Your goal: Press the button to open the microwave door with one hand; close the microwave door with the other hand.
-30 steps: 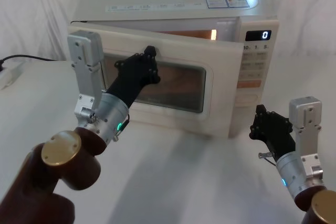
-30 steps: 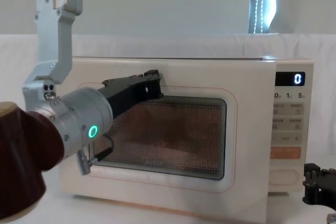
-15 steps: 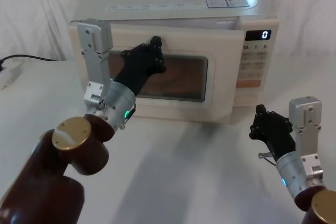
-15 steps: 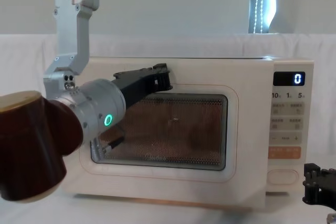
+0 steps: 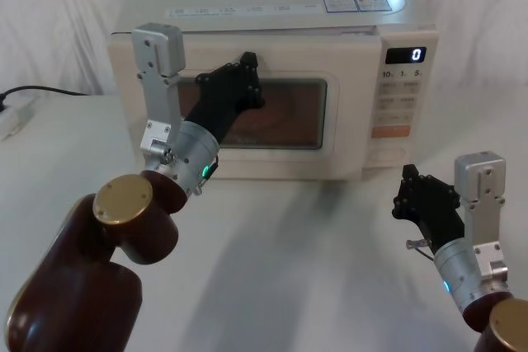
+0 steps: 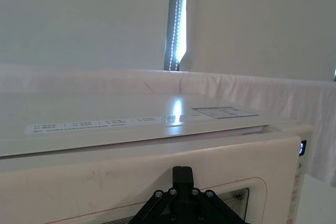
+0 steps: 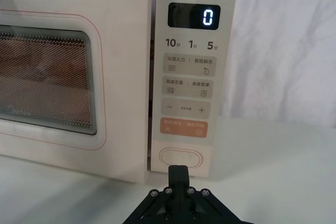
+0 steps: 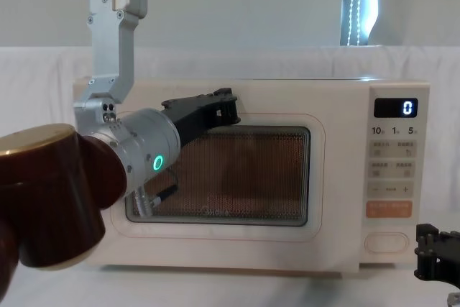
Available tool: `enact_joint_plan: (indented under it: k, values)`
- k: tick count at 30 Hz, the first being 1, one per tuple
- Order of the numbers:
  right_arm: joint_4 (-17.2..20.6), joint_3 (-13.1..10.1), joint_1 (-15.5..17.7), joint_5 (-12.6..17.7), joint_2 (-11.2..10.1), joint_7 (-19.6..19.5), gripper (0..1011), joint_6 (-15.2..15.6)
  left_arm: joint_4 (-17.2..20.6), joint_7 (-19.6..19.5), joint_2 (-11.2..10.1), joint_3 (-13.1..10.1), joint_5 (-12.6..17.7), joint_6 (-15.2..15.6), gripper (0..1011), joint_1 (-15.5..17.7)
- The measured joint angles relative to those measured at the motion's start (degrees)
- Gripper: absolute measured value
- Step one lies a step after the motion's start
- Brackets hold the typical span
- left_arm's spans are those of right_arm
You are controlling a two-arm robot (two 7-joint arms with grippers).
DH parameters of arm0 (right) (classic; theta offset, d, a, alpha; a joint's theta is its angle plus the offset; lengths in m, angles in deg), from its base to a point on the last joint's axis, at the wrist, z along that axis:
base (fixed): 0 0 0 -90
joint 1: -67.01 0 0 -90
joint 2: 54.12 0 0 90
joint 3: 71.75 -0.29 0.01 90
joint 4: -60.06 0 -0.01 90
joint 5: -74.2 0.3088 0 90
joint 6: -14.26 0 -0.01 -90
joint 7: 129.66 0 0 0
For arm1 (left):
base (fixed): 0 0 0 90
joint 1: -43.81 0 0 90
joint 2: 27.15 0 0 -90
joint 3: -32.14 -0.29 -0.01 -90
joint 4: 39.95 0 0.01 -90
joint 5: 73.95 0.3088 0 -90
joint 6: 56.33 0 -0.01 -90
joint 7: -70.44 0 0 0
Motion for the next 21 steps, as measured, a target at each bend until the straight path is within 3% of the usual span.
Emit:
enact_joint_plan:
  k: [21]
  values:
    - [0.0,0.0,0.0,0.0,0.0,0.0,0,0.0,-3.8,0.03,1.24,0.47,0.95,-0.96,0,2.29]
